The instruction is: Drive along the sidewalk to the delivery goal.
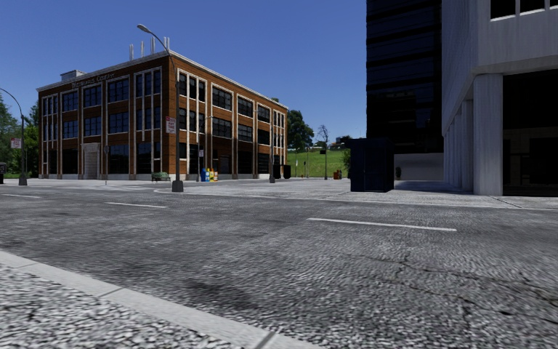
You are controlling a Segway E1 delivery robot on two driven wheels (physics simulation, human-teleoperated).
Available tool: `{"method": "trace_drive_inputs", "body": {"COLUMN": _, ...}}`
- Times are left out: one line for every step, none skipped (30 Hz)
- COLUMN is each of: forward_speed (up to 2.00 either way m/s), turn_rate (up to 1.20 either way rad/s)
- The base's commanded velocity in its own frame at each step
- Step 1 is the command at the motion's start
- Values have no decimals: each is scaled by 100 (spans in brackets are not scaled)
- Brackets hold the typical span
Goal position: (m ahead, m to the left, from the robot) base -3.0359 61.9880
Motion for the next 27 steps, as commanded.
{"method": "trace_drive_inputs", "body": {"forward_speed": 0, "turn_rate": 0}}
{"method": "trace_drive_inputs", "body": {"forward_speed": 0, "turn_rate": 0}}
{"method": "trace_drive_inputs", "body": {"forward_speed": 0, "turn_rate": 0}}
{"method": "trace_drive_inputs", "body": {"forward_speed": 0, "turn_rate": 0}}
{"method": "trace_drive_inputs", "body": {"forward_speed": 0, "turn_rate": 0}}
{"method": "trace_drive_inputs", "body": {"forward_speed": 0, "turn_rate": 0}}
{"method": "trace_drive_inputs", "body": {"forward_speed": 0, "turn_rate": 1}}
{"method": "trace_drive_inputs", "body": {"forward_speed": 0, "turn_rate": 9}}
{"method": "trace_drive_inputs", "body": {"forward_speed": 9, "turn_rate": 13}}
{"method": "trace_drive_inputs", "body": {"forward_speed": 9, "turn_rate": 13}}
{"method": "trace_drive_inputs", "body": {"forward_speed": 35, "turn_rate": 17}}
{"method": "trace_drive_inputs", "body": {"forward_speed": 49, "turn_rate": 20}}
{"method": "trace_drive_inputs", "body": {"forward_speed": 58, "turn_rate": 24}}
{"method": "trace_drive_inputs", "body": {"forward_speed": 68, "turn_rate": 34}}
{"method": "trace_drive_inputs", "body": {"forward_speed": 68, "turn_rate": 34}}
{"method": "trace_drive_inputs", "body": {"forward_speed": 71, "turn_rate": 43}}
{"method": "trace_drive_inputs", "body": {"forward_speed": 72, "turn_rate": 47}}
{"method": "trace_drive_inputs", "body": {"forward_speed": 72, "turn_rate": 54}}
{"method": "trace_drive_inputs", "body": {"forward_speed": 73, "turn_rate": 63}}
{"method": "trace_drive_inputs", "body": {"forward_speed": 73, "turn_rate": 63}}
{"method": "trace_drive_inputs", "body": {"forward_speed": 73, "turn_rate": 65}}
{"method": "trace_drive_inputs", "body": {"forward_speed": 71, "turn_rate": 66}}
{"method": "trace_drive_inputs", "body": {"forward_speed": 70, "turn_rate": 66}}
{"method": "trace_drive_inputs", "body": {"forward_speed": 70, "turn_rate": 66}}
{"method": "trace_drive_inputs", "body": {"forward_speed": 69, "turn_rate": 66}}
{"method": "trace_drive_inputs", "body": {"forward_speed": 69, "turn_rate": 66}}
{"method": "trace_drive_inputs", "body": {"forward_speed": 69, "turn_rate": 66}}
